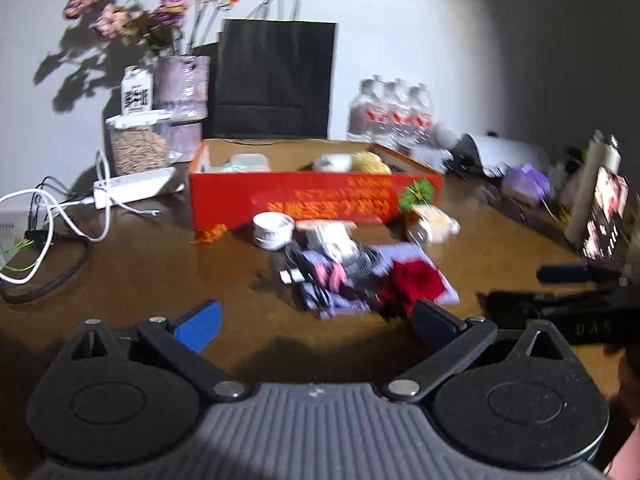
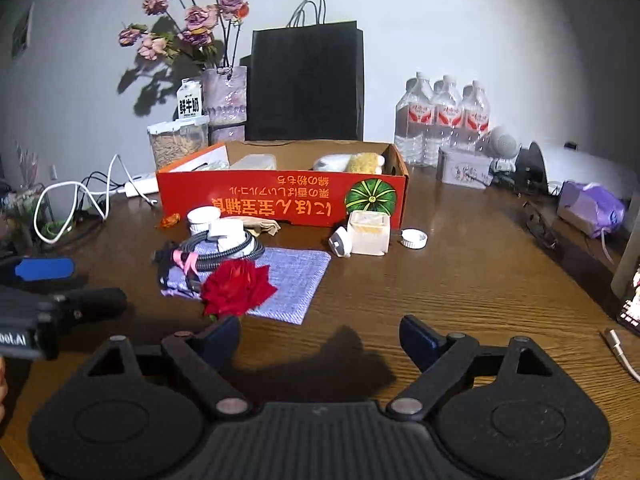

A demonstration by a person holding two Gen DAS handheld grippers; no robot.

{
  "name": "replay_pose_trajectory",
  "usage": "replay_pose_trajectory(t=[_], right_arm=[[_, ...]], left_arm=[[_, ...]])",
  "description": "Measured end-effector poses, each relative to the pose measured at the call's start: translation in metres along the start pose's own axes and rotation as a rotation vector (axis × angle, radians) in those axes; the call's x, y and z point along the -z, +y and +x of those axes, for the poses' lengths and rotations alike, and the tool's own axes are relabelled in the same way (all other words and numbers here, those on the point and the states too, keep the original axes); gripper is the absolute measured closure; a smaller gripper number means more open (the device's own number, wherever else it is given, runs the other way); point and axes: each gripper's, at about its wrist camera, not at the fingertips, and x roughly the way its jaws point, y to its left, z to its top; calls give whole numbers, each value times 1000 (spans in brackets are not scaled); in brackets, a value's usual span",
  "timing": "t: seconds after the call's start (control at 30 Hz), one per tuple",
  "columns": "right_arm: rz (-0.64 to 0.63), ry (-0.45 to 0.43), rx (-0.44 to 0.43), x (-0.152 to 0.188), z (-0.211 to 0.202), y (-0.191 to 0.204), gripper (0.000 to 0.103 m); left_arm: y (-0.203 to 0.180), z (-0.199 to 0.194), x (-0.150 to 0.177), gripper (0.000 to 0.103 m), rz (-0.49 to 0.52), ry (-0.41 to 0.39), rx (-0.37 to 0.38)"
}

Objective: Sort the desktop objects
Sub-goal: 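Withdraw both open tools back over the desk, then grasp the red rose with right tool while left tool grasps white round lid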

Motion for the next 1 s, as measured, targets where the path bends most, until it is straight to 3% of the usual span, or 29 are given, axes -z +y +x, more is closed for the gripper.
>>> replay_pose_trajectory(t=[0.13, 0.4, 0.63, 0.77, 0.87, 1.0], right_arm=[[44, 19, -17, 6, 5, -4, 16], [101, 16, -15, 11, 5, -13, 16], [101, -3, -38, -18, 17, -21, 16], [108, 10, -104, -35, 33, -16, 16], [85, 26, -201, -37, 44, -4, 18], [-25, 57, -192, -34, 61, 24, 29]], left_arm=[[-2, 1, 7, 0, 14, -9, -38], [7, 9, 7, 0, -44, 17, -19], [11, 23, -11, 0, 6, 7, -7], [16, 42, -26, 0, 13, 5, 33], [21, 55, -37, 0, 24, 18, 58], [42, 65, -47, 0, -37, 22, 62]])
